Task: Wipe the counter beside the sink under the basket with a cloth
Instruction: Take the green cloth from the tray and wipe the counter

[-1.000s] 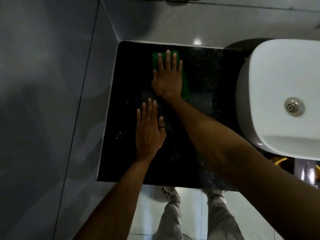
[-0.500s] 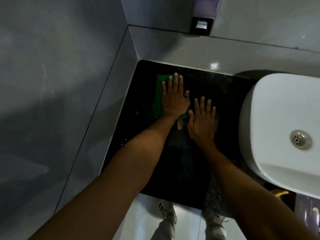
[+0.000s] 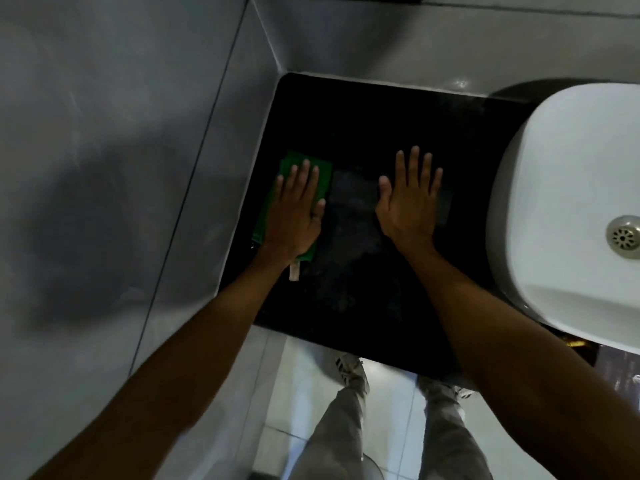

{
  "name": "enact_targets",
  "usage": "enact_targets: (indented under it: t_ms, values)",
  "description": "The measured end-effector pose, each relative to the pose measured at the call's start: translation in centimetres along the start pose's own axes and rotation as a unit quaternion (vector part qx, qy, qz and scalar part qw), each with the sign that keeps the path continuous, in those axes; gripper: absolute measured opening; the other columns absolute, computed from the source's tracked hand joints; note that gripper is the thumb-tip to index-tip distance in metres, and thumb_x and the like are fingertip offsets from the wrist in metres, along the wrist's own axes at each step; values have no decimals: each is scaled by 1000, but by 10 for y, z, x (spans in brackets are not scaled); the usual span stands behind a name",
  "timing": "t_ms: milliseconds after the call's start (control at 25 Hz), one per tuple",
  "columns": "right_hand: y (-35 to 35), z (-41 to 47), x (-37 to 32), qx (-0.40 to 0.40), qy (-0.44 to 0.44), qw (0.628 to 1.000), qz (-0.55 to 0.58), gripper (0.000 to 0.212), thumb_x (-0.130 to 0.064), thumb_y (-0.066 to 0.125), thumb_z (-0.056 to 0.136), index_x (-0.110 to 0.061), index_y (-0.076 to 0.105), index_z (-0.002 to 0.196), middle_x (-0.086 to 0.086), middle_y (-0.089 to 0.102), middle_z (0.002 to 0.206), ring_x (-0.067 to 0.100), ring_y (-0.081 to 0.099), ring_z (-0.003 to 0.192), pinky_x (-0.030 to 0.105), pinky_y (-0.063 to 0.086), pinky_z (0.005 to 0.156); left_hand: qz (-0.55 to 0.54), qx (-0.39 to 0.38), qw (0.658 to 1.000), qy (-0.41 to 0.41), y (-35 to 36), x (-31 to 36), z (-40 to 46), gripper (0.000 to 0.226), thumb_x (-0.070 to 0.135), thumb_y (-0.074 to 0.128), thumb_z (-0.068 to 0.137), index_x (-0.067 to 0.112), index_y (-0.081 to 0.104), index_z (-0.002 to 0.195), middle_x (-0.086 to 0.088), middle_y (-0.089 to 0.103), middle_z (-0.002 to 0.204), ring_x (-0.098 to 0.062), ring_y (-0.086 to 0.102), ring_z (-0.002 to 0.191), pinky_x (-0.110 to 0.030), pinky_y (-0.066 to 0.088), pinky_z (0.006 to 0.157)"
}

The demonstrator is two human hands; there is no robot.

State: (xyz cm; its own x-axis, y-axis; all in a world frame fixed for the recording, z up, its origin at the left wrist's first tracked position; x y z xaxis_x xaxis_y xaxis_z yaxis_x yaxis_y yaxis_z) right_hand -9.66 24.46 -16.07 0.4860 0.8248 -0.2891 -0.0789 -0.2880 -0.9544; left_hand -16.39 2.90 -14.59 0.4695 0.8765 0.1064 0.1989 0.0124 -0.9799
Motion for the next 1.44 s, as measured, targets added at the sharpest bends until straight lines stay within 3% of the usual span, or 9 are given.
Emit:
enact_targets:
  t_ms: [200,400,600,920,1040,1160,1280,1360,1440]
  values:
    - [4,-1,0,8,0,1000,11,66,-47,25,106,-13,26,162,14,18,172,35,12,160,56,8,130,-29,12,982,-188,15,-35,-79,67,43,22,107,13,14,167,-9,14,175,-28,13,163,-50,7,134]
    - [-4,-1,-1,3,-11,999,36,67,-48,26,106,-11,29,161,15,19,171,35,13,160,57,8,129,-22,-27,999,-16,31,-47,-155,64,42,20,109,14,18,166,-7,15,175,-27,13,163,-55,15,131]
    - [-8,-3,5,-23,-11,999,47,71,-57,23,104,-14,31,160,13,20,171,32,11,161,53,1,131,-47,26,981,-185,25,-42,-109,62,32,22,109,9,13,166,-11,11,175,-29,11,163,-47,4,134]
    - [-83,-56,17,-55,76,904,417,46,-32,41,110,-9,52,149,10,33,167,24,10,161,19,6,122,-23,-16,991,129,10,116,-136,78,12,49,99,6,10,166,-14,10,175,-36,9,163,-45,-4,132]
    - [-69,-99,20,-144,46,875,460,42,-23,55,106,-7,56,145,11,46,160,25,21,159,31,16,128,-189,-121,960,168,27,122,-159,77,-4,48,96,7,15,165,-11,12,175,-29,6,163,-36,-4,133]
    - [-69,-141,24,-314,-91,869,373,79,-22,82,86,-23,43,155,0,34,167,13,14,159,28,20,125,-518,-227,824,-19,4,103,-154,54,-4,45,103,10,44,156,-16,42,164,-23,50,145,-29,40,121]
    - [-87,-139,21,-356,-76,844,394,62,-14,89,77,-21,64,133,2,64,137,9,61,124,34,51,106,-698,-316,614,-189,-18,94,-142,22,17,54,103,12,69,119,-26,69,129,-19,78,85,-30,63,74]
    - [-94,-117,13,-264,-5,869,419,35,-5,86,79,-13,71,109,7,71,109,15,67,101,47,58,96,-755,-359,490,-247,-31,84,-133,51,48,52,100,3,72,110,-24,73,108,-32,72,88,-41,60,82]
    - [-99,-90,7,-210,65,884,411,31,-7,86,80,-8,72,107,10,71,106,23,69,104,48,57,98,-785,-360,438,-248,-39,60,-110,87,76,42,93,-2,77,112,-27,74,111,-41,71,100,-48,57,93]
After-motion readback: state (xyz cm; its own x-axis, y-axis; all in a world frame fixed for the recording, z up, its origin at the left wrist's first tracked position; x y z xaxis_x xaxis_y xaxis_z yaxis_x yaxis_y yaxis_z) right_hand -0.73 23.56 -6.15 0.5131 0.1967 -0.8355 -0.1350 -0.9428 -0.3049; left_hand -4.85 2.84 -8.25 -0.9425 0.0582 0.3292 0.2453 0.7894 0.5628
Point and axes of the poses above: each hand's wrist, its own z-axis towards the middle knuckle, its own y-axis out of the palm, x = y × z, the point moved 4 cm from there along z, towards the middle knuckle
